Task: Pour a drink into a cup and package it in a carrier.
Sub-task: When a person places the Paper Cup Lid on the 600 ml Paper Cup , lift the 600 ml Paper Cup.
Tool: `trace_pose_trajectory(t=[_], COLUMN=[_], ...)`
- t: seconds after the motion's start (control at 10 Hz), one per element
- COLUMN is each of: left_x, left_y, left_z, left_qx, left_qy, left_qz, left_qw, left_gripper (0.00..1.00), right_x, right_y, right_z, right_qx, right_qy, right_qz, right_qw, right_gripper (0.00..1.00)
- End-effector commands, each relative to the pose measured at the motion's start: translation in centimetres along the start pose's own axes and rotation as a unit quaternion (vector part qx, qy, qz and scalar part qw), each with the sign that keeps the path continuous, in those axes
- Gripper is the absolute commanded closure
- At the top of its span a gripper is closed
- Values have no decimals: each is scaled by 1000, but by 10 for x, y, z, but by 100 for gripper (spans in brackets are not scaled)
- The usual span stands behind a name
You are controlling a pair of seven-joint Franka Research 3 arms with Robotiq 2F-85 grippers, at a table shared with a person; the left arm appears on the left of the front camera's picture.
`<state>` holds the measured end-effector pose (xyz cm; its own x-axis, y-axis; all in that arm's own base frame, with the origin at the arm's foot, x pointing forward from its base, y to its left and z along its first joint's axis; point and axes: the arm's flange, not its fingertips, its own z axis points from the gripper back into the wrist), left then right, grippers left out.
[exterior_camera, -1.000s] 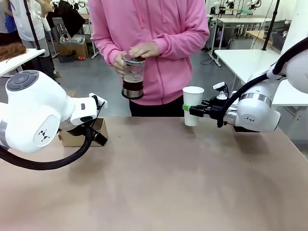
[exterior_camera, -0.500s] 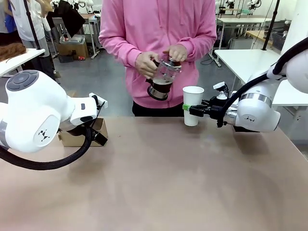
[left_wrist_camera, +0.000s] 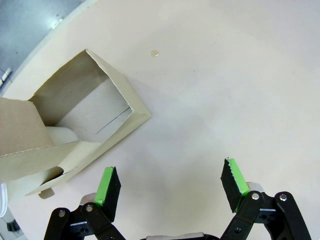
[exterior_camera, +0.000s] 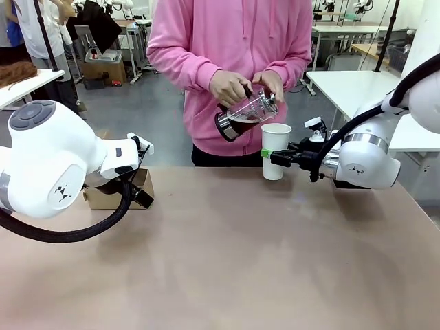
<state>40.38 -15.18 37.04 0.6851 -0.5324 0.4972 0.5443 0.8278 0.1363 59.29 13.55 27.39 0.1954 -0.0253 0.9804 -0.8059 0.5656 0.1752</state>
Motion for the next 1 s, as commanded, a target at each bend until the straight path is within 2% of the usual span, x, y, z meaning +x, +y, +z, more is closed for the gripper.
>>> trace_pose_trajectory(t=[0.0,0.9], left_x=[0,0], left_y=[0,0], left_z=[0,0], left_qx=[-1,-1], left_qy=[-1,-1], left_qz=[0,0], left_qw=[1000,1000], left_gripper=[0,0], right_x=[0,0], right_y=[0,0], right_z=[1,1], right_qx=[2,2], right_qy=[-5,-5], right_qz=[0,0], right_qw=[1000,1000], right_gripper=[19,19])
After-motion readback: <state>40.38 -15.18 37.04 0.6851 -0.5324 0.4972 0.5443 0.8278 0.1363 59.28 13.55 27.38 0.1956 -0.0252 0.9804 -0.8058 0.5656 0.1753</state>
